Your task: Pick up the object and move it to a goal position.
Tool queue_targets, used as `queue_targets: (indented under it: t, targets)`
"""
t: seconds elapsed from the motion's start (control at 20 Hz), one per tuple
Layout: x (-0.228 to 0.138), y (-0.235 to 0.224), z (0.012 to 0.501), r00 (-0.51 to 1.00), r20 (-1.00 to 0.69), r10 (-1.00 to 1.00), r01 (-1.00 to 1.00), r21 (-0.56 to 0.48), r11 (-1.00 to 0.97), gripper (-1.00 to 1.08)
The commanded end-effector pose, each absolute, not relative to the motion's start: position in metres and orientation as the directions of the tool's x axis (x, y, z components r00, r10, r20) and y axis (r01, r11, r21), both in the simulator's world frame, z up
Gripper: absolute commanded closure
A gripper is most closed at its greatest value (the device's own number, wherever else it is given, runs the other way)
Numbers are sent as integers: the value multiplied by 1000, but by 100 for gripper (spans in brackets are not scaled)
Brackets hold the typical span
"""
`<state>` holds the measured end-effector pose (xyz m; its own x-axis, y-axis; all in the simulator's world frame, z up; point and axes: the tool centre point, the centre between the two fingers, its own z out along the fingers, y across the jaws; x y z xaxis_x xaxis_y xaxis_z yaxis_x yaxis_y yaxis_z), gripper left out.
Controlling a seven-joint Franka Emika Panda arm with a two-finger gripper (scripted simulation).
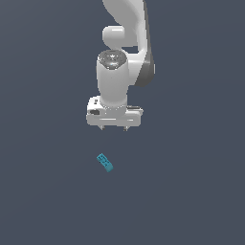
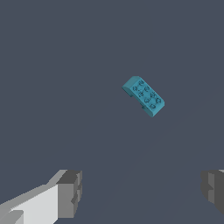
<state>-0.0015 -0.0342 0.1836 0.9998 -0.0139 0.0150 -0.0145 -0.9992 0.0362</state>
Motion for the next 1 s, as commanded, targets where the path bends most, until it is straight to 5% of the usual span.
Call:
queue_targets:
  t: [0.0,0.95]
  targets:
    - [-1,-35,183,1000,14,-11,-11,36,-999,-92]
    - [34,-52,146,961,-4,276,276,36,-960,-92]
